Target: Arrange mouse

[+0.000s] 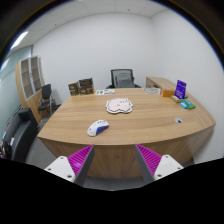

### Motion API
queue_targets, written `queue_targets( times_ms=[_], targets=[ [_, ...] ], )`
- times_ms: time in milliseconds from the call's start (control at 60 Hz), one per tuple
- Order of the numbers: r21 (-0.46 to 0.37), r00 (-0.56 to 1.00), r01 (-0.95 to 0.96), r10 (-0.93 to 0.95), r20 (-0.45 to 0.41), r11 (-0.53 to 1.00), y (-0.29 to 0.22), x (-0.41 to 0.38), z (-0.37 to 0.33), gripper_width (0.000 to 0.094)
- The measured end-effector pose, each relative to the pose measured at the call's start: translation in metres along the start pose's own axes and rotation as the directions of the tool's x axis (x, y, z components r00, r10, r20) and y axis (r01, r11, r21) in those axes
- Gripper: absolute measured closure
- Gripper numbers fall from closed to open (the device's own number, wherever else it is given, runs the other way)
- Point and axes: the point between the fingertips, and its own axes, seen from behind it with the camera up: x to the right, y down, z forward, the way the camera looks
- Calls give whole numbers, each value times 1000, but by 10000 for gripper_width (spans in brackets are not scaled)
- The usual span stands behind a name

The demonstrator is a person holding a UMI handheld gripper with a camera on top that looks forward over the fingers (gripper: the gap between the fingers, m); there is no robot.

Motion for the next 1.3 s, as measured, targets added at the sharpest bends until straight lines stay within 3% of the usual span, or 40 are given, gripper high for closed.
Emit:
queue_targets(
  times_ms=[167, 383, 633, 917, 1300],
  targets=[
    [45, 996, -60, 62, -57, 997, 2, -57, 26, 105],
    [52, 995, -86, 88, -55, 995, 7, -107, 55, 103],
    [36, 995, -95, 94, 10, 995, 3, -117, 134, 105],
    [-71, 992, -92, 98, 77, 993, 14, -103, 231, 106],
    [-65, 986, 45, -34, 162, 997, -26, -131, 301, 146]
  ],
)
